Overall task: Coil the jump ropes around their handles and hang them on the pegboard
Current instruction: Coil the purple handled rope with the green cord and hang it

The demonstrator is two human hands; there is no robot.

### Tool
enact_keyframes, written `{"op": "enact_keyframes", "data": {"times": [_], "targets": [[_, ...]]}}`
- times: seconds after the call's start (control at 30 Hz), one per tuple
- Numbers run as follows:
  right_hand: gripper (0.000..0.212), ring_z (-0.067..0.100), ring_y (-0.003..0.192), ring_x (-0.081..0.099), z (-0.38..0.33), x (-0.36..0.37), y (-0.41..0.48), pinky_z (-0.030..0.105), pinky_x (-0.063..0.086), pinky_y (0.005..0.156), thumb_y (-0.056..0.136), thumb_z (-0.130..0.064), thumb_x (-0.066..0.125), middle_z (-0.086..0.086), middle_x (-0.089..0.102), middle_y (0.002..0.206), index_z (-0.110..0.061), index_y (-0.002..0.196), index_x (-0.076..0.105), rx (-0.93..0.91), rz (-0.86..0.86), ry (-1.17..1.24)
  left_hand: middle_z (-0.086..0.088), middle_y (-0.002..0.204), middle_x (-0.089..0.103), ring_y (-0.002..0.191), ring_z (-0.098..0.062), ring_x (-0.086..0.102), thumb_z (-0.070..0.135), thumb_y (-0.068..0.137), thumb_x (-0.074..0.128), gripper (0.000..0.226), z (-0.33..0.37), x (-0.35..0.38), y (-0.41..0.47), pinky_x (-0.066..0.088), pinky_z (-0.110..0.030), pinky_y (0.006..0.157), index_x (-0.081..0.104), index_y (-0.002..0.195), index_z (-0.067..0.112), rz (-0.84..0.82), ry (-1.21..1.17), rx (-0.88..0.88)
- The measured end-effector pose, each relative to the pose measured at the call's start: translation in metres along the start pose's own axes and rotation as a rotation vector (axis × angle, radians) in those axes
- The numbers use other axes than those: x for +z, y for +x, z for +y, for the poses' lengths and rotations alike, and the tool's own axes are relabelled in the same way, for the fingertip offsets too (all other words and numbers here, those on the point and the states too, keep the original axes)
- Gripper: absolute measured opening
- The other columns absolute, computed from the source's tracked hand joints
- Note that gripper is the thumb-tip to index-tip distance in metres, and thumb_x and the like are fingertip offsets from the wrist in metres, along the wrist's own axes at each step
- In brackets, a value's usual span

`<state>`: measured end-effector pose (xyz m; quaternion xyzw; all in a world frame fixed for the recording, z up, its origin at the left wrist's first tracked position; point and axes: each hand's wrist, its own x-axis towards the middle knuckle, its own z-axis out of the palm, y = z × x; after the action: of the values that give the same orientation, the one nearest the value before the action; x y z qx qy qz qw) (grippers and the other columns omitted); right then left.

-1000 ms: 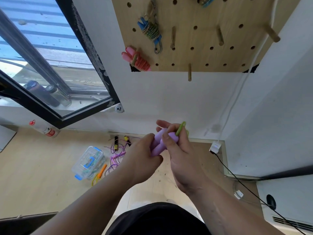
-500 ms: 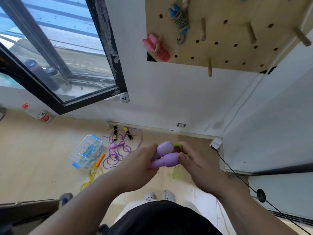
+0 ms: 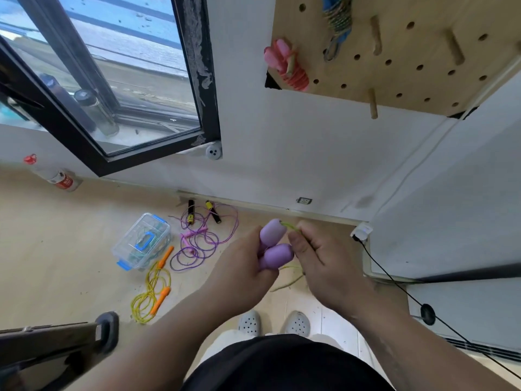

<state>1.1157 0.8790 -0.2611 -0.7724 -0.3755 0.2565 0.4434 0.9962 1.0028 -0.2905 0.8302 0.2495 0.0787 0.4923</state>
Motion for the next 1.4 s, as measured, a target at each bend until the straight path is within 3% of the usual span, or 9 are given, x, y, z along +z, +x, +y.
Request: {"op": "enact_keyframes", "data": {"times": [0.27,0.5,0.57,0.7,0.83,1.0,1.07,1.2,1.4], "targets": [[0.041,0.018,0.078,0.061,-0.009,-0.026,0.007,0.046,0.052,0.076,0.097,-0.064,0.034,-0.001,0.061,0.079,-0.033,0.083,0.057,0.025,-0.194,-0.117,0.019,0.07,0.048,0.064,0.0,0.045,0.024,0.088,0.076,0.026,-0.006,-0.031,0.007,0.042,-0.017,0.062,0.05,0.084,0.026,-0.025,-0.168,-0.006],[0.041,0.022,0.075,0.058,-0.015,-0.039,0.006,0.054,0.051,0.074,0.097,-0.066,0.032,0.0,0.057,0.076,-0.032,0.087,0.054,0.026,-0.216,-0.131,0.006,0.064,0.051,0.059,-0.011,0.051,0.018,0.093,0.071,0.021,0.01,-0.031,0.015,0.044,-0.024,0.053,0.052,0.085,0.011,-0.027,-0.393,-0.117],[0.045,0.018,0.071,0.058,-0.018,-0.038,0.009,0.05,0.052,0.073,0.098,-0.067,0.031,-0.001,0.058,0.072,-0.033,0.084,0.057,0.059,-0.19,-0.111,-0.005,0.057,0.045,0.052,-0.022,0.046,0.021,0.092,0.067,0.027,0.021,-0.032,0.02,0.04,-0.028,0.049,0.047,0.077,0.012,-0.035,-0.655,-0.186],[0.037,0.013,0.071,0.061,-0.028,-0.03,0.019,0.033,0.049,0.069,0.096,-0.059,0.033,0.0,0.06,0.076,-0.032,0.086,0.057,0.095,-0.163,-0.139,-0.002,0.064,0.032,0.048,-0.015,0.031,0.024,0.086,0.062,0.024,0.038,-0.036,0.042,0.036,-0.03,0.046,0.043,0.074,0.015,0.024,-1.222,-0.199],[0.029,-0.005,0.073,0.053,-0.046,-0.025,0.026,0.01,0.038,0.065,0.106,-0.042,0.041,-0.026,0.057,0.077,-0.029,0.089,0.061,0.062,-0.127,-0.313,-0.004,0.06,0.034,0.042,-0.019,0.035,0.033,0.078,0.078,0.038,0.049,-0.035,0.061,0.035,-0.028,0.044,0.045,0.076,0.014,0.135,-1.194,-0.281],[0.031,-0.001,0.074,0.051,-0.062,-0.019,0.022,0.007,0.036,0.062,0.104,-0.041,0.047,-0.014,0.058,0.078,-0.023,0.086,0.066,-0.017,-0.003,-0.363,0.001,0.063,0.04,0.047,-0.012,0.038,0.027,0.078,0.08,0.031,0.058,-0.034,0.077,0.035,-0.024,0.044,0.05,0.079,0.018,0.215,-1.38,-0.271],[0.032,0.001,0.064,0.051,-0.062,-0.016,0.023,0.009,0.036,0.058,0.103,-0.039,0.052,-0.013,0.056,0.066,-0.021,0.081,0.068,0.036,0.014,-0.265,0.001,0.063,0.042,0.048,-0.013,0.038,0.027,0.079,0.072,0.024,0.058,-0.036,0.079,0.036,-0.026,0.047,0.05,0.077,0.017,0.218,-1.396,-0.22],[0.028,0.01,0.049,0.037,-0.054,-0.006,0.033,0.02,0.03,0.051,0.091,-0.035,0.07,0.007,0.058,0.06,-0.011,0.078,0.076,0.344,-0.001,0.469,-0.001,0.061,0.049,0.049,-0.016,0.046,0.016,0.088,0.067,0.02,0.052,-0.044,0.072,0.04,-0.03,0.052,0.055,0.071,0.018,0.302,-1.29,-0.121],[0.034,0.011,0.047,0.035,-0.03,0.013,0.038,0.025,0.029,0.048,0.092,-0.031,0.071,0.01,0.064,0.076,-0.014,0.116,0.054,0.481,-0.072,0.657,-0.004,0.073,0.057,0.067,-0.02,0.058,0.018,0.083,0.07,0.016,0.032,-0.04,0.057,0.049,-0.041,0.07,0.056,0.088,0.014,0.386,-1.341,-0.22]]}}
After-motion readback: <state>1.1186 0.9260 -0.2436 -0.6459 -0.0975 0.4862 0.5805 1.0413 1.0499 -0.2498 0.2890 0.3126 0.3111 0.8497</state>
